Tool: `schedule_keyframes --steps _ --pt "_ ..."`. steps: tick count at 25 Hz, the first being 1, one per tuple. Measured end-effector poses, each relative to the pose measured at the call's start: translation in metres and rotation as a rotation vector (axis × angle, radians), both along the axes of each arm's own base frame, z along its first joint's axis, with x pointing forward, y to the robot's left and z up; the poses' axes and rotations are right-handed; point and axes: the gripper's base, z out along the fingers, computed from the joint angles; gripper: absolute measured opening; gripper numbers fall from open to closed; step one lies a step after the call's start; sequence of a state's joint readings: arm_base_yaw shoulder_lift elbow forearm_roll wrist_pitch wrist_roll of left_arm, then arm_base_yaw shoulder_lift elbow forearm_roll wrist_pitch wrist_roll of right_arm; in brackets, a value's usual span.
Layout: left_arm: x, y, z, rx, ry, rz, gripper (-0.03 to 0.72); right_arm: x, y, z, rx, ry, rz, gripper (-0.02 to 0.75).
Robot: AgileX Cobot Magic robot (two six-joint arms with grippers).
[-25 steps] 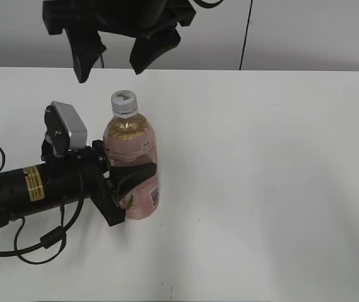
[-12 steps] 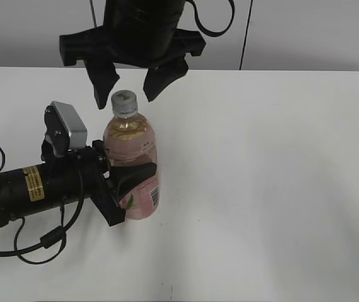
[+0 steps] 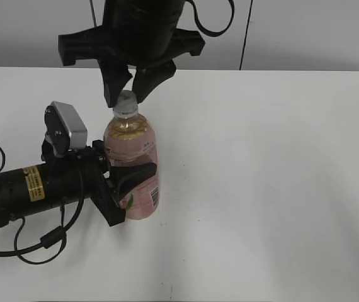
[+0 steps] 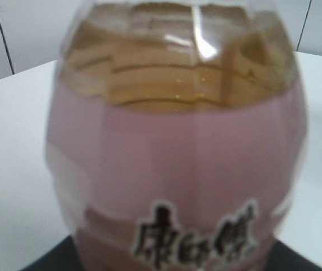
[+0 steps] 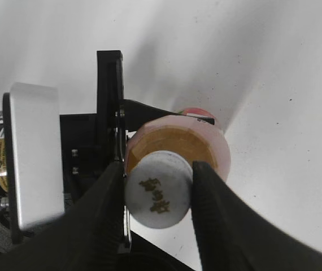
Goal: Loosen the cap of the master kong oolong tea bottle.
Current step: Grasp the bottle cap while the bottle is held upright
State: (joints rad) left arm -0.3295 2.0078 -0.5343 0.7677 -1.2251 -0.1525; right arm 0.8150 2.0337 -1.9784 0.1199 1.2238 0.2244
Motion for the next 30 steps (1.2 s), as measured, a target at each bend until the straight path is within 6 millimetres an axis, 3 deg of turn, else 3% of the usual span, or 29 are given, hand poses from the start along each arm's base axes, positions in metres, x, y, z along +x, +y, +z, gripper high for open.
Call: schedule_keyframes --steps 3,6,12,16,21,30 --pt "0.0 0.0 0.0 0.0 0.0 0.0 0.276 -0.0001 0.0001 0.0 -0.009 -0.019 0.054 0.274" --pt "0.0 0.0 0.0 0.0 0.0 0.0 0.276 -0.0001 0.0003 0.0001 -0.038 -0.082 0.221 0.273" --pt "0.0001 0.0001 0.0 -0.001 0.001 0.002 0.275 0.0 0.0009 0.0006 -0.149 -0.327 0.856 0.272" --pt "0.0002 0.0001 0.0 -0.002 0.004 0.004 0.274 -0.0003 0.0012 0.0013 -0.209 -0.452 1.175 0.271" --pt "0.0005 0.0003 0.0 -0.003 0.005 0.008 0.269 -0.0001 0.001 0.0013 -0.227 -0.482 1.252 0.271" --pt "0.0006 0.0003 0.0 -0.003 0.005 0.009 0.269 -0.0005 0.0006 0.0046 -0.218 -0.476 1.214 0.27"
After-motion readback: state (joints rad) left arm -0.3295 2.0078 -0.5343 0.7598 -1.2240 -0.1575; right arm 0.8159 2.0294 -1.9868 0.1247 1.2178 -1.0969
